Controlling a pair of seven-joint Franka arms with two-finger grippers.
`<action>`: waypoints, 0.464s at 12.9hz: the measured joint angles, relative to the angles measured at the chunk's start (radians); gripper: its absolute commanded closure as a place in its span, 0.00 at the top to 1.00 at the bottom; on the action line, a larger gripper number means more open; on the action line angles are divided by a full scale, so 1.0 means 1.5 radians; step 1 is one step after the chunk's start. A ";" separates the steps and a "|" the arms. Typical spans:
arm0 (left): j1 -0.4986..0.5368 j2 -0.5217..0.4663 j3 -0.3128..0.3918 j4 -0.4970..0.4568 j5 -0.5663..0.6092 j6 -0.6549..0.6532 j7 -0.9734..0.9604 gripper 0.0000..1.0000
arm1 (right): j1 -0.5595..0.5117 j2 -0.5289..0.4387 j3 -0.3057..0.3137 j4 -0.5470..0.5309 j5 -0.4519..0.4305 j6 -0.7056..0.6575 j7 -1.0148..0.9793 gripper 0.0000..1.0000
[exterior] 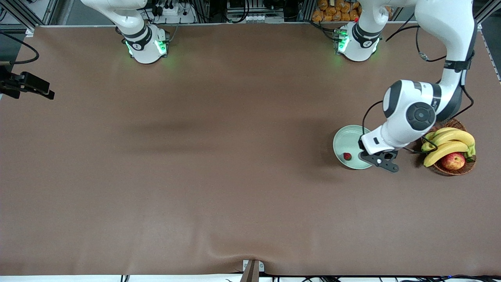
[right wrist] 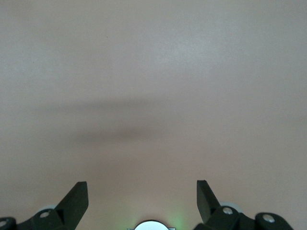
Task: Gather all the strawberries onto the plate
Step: 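Carry the strawberry to the plate and open the left gripper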
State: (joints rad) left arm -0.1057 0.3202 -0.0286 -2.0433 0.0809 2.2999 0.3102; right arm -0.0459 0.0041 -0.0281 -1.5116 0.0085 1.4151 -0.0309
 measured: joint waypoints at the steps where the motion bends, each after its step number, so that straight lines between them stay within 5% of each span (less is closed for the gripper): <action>1: 0.005 0.012 0.000 -0.003 0.000 0.000 0.007 0.24 | 0.000 0.000 0.000 0.000 0.000 0.000 0.000 1.00; 2: 0.004 0.024 -0.002 -0.004 0.000 0.000 0.007 0.78 | 0.000 0.000 0.000 0.000 0.000 0.000 0.000 1.00; 3: 0.001 0.035 -0.004 -0.003 0.000 0.001 0.003 1.00 | 0.000 0.000 0.000 0.000 0.000 0.001 0.000 1.00; 6: -0.005 0.042 -0.009 0.011 0.000 0.001 -0.010 1.00 | 0.000 0.000 0.000 0.000 0.000 0.001 0.000 1.00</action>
State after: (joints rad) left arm -0.1136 0.3828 -0.0416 -2.0272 0.0808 2.3021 0.2947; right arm -0.0459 0.0042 -0.0281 -1.5112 0.0085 1.4162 -0.0307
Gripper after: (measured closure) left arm 0.405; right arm 0.000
